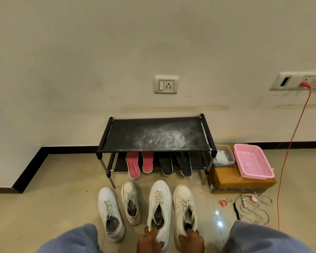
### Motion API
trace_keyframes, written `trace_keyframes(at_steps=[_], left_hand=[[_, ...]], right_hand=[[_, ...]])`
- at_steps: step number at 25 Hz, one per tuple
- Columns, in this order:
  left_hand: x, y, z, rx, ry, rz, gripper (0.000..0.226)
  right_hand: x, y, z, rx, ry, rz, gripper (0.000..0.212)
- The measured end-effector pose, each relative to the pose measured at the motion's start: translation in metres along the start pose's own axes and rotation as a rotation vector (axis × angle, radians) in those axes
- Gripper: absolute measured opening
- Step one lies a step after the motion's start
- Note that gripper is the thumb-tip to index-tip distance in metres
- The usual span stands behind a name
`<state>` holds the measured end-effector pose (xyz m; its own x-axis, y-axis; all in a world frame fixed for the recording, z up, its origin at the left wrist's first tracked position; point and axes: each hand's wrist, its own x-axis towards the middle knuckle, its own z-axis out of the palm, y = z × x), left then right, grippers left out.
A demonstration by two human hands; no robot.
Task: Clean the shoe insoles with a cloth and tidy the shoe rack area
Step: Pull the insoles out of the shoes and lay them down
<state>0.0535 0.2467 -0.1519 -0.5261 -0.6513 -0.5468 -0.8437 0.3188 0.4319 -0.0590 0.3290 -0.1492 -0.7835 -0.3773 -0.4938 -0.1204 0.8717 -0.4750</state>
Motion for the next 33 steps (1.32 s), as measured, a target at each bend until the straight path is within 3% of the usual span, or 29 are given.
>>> trace_keyframes(at_steps=[2, 6, 10, 20, 27, 33], left_hand=[[0.018, -0.006, 0.011, -0.034, -0.046, -0.027, 0.091], [0.063, -0.023, 0.041, 0.032, -0.040, -0.089, 0.060], [0.105, -0.034, 0.058, 0.006, -0.008, -0.092, 0.049], [0.215, -0.047, 0.073, -0.059, 0.104, -0.070, 0.042], [0.247, -0.046, 0.098, -0.059, 0.056, -0.140, 0.042], [0.244, -0.051, 0.112, 0.058, -0.019, -0.080, 0.040]], right_hand=[[0.023, 0.007, 0.012, -0.031, -0.033, 0.051, 0.030], [0.068, 0.014, 0.040, -0.091, -0.098, 0.087, 0.031], [0.107, 0.014, 0.071, -0.157, -0.089, 0.040, 0.026], [0.200, -0.001, 0.125, -0.121, 0.007, -0.074, 0.020], [0.226, 0.009, 0.157, -0.100, -0.005, 0.061, 0.031], [0.222, 0.005, 0.162, -0.080, -0.018, 0.126, 0.032]])
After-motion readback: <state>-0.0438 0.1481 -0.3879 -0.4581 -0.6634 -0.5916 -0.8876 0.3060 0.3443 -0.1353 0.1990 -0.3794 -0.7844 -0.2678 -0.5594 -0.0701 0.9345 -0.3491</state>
